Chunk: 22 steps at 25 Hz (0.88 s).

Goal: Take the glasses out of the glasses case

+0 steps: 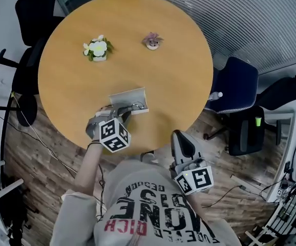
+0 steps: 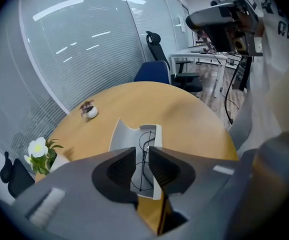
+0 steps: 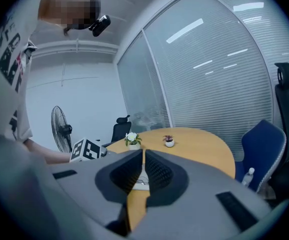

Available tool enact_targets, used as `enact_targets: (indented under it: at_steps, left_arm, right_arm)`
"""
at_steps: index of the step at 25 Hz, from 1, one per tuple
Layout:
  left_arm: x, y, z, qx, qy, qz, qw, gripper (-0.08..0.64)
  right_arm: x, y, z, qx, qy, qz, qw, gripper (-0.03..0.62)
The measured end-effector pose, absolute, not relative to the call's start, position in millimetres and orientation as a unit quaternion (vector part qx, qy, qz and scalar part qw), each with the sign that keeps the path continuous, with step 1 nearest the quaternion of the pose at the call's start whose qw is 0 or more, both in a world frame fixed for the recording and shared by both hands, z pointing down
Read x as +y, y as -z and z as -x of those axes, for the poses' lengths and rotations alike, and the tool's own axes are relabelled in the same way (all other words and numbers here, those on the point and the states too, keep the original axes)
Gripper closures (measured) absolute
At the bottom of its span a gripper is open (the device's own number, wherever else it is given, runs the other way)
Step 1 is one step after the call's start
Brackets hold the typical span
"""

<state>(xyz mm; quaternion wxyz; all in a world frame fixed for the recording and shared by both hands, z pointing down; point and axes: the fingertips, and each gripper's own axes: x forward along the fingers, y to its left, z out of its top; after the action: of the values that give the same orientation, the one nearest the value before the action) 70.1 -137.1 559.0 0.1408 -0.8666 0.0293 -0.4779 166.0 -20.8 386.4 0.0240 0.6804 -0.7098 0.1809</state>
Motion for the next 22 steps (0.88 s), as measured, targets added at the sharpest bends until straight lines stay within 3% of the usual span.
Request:
enact_targets:
  at_steps: [9,22]
  left_arm:
    - [-146.2,-606.7,-73.9,-0.044,0.526,0.843,0.107,0.471]
    - [-150.3,-625.1,-85.5,-0.051,0.565,0.817,0.109,0.538]
  right_arm:
    - [-29.0,-398.0,-173.6,-0.679,-0.201,-0.705,0.035,0.568]
    - [-27.3,-399.9,-179.7,-0.666,-0.205,-0.716,0.038,0.568]
